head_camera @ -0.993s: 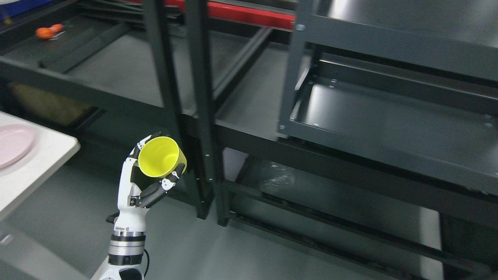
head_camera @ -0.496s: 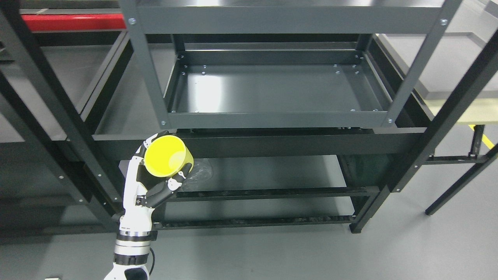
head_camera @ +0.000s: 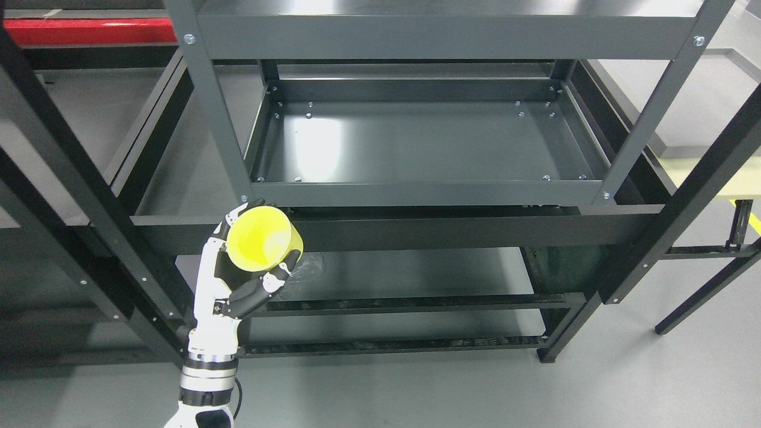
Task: Place yellow IKEA cup on middle right shelf
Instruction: 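Raise the left hand with the cup up onto the shelf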
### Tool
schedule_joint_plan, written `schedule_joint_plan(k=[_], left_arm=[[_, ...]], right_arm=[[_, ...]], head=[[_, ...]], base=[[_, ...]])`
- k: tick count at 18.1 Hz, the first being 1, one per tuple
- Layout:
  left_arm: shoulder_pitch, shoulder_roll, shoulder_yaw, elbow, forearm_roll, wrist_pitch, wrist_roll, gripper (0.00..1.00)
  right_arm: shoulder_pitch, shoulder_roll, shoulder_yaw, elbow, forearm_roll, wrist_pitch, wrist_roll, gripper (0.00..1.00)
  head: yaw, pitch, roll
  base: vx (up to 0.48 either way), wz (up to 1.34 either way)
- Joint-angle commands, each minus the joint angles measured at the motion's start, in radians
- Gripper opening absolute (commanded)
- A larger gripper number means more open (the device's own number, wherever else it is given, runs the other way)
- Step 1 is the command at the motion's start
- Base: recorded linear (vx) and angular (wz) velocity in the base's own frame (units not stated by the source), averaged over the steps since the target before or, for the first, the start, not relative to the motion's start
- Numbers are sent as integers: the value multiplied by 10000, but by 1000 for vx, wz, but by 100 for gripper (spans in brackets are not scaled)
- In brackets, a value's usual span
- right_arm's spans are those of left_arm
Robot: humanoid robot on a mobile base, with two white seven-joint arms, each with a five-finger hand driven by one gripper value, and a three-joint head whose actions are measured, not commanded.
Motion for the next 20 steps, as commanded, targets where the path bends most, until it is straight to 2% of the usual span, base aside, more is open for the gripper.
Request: schedule_joint_plan(k=[1, 3, 12, 17, 20], left_arm=[[-73, 174, -757, -230, 10, -226, -23, 1], [-88, 174, -1311, -429, 10, -350, -23, 1], [-654, 174, -1773, -675, -5, -917, -53, 1], [-2339, 174, -2293, -798, -6, -903, -53, 1], [-3414, 174, -3442, -798, -6, -902, -23, 1]], right_arm=[[142, -175, 169, 0, -246, 4, -7, 99], [142, -175, 169, 0, -246, 4, -7, 99], [142, -175, 169, 0, -246, 4, -7, 99], [142, -175, 169, 0, -246, 4, -7, 99], [142, -175, 169, 0, -246, 4, -7, 99]], head=[[0, 0, 0], [0, 0, 0], [0, 0, 0], [0, -2, 0], [0, -1, 0]], base=[[59, -130], [65, -135], [85, -59], [176, 221], [127, 299]])
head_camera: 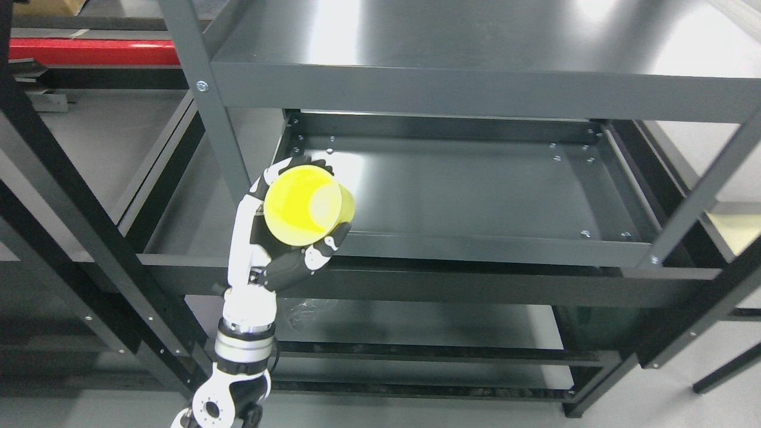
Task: Place yellow IKEA cup on middle right shelf
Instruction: 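Raise the left hand with the cup up onto the shelf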
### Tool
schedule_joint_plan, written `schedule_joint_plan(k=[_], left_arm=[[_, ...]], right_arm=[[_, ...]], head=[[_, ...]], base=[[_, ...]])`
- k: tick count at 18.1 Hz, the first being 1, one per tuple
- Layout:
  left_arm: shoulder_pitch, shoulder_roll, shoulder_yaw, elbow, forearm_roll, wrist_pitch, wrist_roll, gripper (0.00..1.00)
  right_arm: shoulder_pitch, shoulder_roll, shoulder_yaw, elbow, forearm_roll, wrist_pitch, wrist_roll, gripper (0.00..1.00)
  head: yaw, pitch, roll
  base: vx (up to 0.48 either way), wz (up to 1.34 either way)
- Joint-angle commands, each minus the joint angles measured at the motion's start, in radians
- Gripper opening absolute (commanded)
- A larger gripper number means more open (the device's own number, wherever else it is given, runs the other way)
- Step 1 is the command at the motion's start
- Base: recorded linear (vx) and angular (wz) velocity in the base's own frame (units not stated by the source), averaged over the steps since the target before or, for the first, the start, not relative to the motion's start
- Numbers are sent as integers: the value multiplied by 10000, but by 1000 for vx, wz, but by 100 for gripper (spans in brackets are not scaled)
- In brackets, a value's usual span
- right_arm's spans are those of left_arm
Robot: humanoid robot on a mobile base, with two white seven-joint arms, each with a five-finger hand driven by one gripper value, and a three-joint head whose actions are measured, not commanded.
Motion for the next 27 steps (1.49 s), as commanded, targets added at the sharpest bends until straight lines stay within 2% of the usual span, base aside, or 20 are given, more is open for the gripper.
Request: schedule_joint_plan(k=[1, 5, 7, 10, 12, 14, 16, 19, 20, 24, 27], left_arm=[[-1981, 174, -1853, -206, -2, 79, 32, 1], [-3332, 174, -1931, -98, 348, 736, 108, 1], [-3686, 174, -2039, 223, 778, 1547, 200, 1], [-4329, 174, -1993, 714, 1528, 2773, 1315, 1], [-5140, 174, -1993, 791, 2447, 3771, 1992, 0], [-5999, 174, -2053, 807, 3246, 4402, 2026, 0], [-6507, 174, -2480, 807, 3891, 4741, 2026, 0], [-7381, 174, -3294, 822, 4093, 4971, 2056, 0], [-7749, 174, -3479, 944, 4260, 5580, 2117, 0], [-9052, 174, -3588, 2367, 5928, 6918, 2837, 0], [-10067, 174, -3573, 4145, 7281, 7915, 2977, 0]], right_arm=[[140, -175, 169, 0, -245, 6, -13, 99], [140, -175, 169, 0, -245, 6, -13, 99], [140, -175, 169, 0, -245, 6, -13, 99], [140, -175, 169, 0, -245, 6, -13, 99], [140, -175, 169, 0, -245, 6, -13, 99], [140, -175, 169, 0, -245, 6, -13, 99], [140, -175, 169, 0, -245, 6, -13, 99], [140, -175, 169, 0, -245, 6, -13, 99], [140, -175, 169, 0, -245, 6, -13, 99], [140, -175, 169, 0, -245, 6, -13, 99], [140, -175, 169, 0, -245, 6, -13, 99]], head=[[0, 0, 0], [0, 0, 0], [0, 0, 0], [0, 0, 0], [0, 0, 0], [0, 0, 0], [0, 0, 0], [0, 0, 0], [0, 0, 0], [0, 0, 0], [0, 0, 0]], base=[[110, 251], [85, 125], [65, 95], [66, 89], [31, 58], [19, 7], [0, 0], [-4, 0], [-11, -1], [0, 0], [1, 5]])
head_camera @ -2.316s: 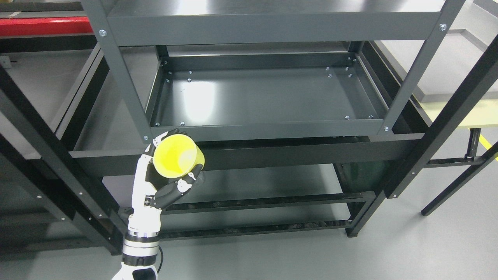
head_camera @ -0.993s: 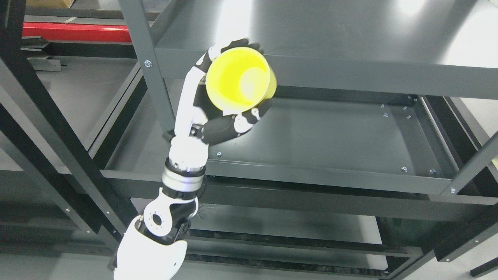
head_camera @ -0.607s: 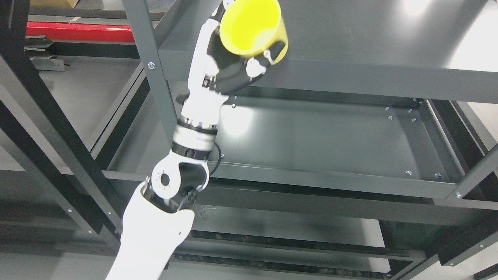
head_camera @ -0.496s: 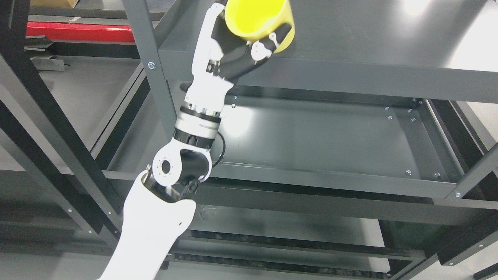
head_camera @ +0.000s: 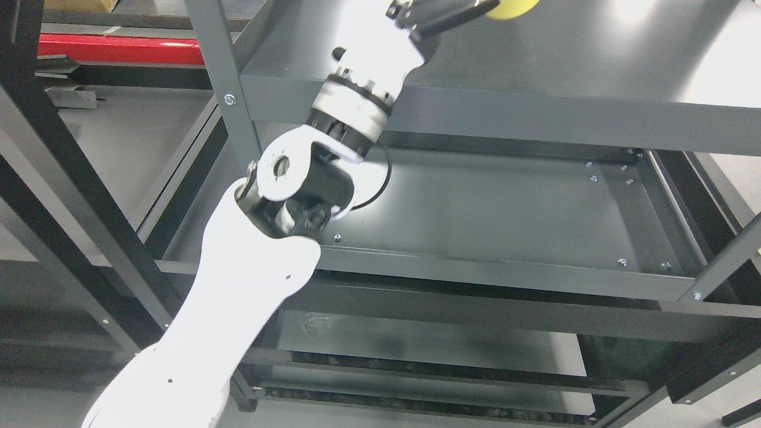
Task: Place yellow IKEA cup on middle right shelf
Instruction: 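Lower the cup onto the shelf surface and open the left hand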
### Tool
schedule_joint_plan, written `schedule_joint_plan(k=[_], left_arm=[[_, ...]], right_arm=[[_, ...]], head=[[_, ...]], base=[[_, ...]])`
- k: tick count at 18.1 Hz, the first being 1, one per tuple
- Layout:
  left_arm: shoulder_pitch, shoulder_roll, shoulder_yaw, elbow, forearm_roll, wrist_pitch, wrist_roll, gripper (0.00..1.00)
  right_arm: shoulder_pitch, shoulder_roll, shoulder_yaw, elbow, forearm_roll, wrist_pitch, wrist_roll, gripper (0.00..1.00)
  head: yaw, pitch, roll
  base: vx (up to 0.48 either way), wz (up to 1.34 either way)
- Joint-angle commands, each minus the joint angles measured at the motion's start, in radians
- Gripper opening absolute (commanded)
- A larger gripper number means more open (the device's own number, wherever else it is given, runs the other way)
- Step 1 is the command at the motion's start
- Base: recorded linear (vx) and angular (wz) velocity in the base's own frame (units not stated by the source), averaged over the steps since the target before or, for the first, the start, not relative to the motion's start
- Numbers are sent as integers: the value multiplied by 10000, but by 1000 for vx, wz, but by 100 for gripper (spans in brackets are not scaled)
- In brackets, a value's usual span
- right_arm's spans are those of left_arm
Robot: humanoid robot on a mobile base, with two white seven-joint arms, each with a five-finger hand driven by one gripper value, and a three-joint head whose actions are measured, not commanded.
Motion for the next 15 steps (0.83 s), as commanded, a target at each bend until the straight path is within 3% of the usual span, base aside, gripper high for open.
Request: schedule_joint_plan(k=[1, 9, 10, 14, 15], left_arm=[[-1876, 175, -752, 3164, 2224, 994, 188, 0], [-2353, 175, -2285, 4810, 2533, 1272, 203, 8], [-2353, 175, -2362, 4886, 2518, 1272, 203, 13], [-2307, 175, -2393, 4917, 1921, 1761, 173, 54], [-2292, 175, -2393, 4917, 1707, 1930, 157, 60]], right_arm=[[138, -175, 169, 1, -245, 6, 6, 99], [138, -175, 169, 1, -245, 6, 6, 99], [138, -175, 169, 1, -245, 6, 6, 99], [138, -175, 169, 1, -245, 6, 6, 99], [138, -175, 169, 1, -245, 6, 6, 99]], head=[[0, 0, 0], [0, 0, 0], [0, 0, 0], [0, 0, 0], [0, 0, 0]], base=[[4, 14], [0, 0], [0, 0], [0, 0], [0, 0]])
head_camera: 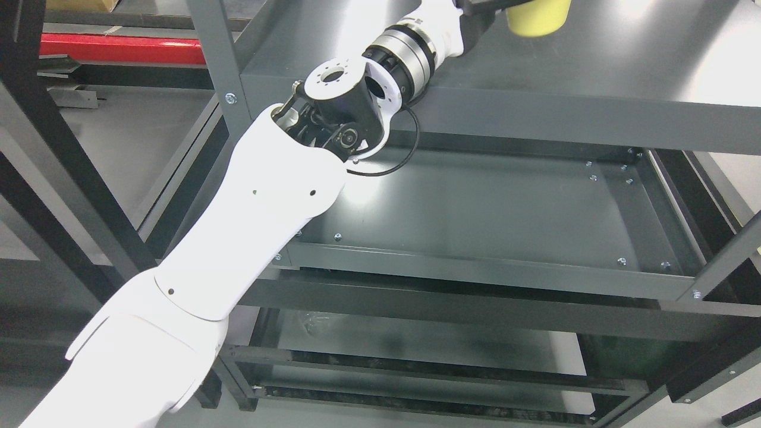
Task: Place yellow IKEA cup on middle right shelf
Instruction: 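Lower the cup onto the shelf surface and open the left hand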
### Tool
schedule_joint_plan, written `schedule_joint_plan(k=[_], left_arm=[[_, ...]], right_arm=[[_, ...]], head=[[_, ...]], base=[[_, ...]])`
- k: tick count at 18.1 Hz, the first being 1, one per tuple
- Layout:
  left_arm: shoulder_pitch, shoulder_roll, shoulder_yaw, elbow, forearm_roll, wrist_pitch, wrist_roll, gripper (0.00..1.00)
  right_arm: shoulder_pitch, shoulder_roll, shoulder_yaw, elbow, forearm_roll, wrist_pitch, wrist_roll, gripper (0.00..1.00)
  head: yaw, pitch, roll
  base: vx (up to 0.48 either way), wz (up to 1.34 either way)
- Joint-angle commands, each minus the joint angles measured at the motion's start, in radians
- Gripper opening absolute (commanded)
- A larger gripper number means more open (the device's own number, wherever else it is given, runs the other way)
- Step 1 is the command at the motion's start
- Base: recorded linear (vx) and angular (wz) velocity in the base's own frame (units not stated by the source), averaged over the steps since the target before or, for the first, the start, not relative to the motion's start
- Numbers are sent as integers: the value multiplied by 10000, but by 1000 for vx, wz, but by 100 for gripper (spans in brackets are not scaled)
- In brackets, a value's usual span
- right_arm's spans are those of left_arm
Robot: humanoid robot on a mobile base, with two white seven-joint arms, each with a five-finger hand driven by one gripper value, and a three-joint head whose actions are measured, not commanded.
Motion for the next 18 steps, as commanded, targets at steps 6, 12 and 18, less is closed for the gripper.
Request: schedule_joint_plan(k=[6, 12, 18], left_arm=[[-111, 175, -873, 1194, -1035, 461, -131, 83], [-111, 175, -583, 658, -1188, 415, -116, 95], [-127, 175, 322, 380, -2335, 141, -116, 98]], right_arm=[[138, -175, 169, 1, -245, 6, 7, 99], [138, -175, 169, 1, -245, 6, 7, 99], [138, -175, 169, 1, -245, 6, 7, 99]], head=[[0, 0, 0], [0, 0, 0], [0, 0, 0]], base=[[0, 0], [-8, 0], [-26, -4]])
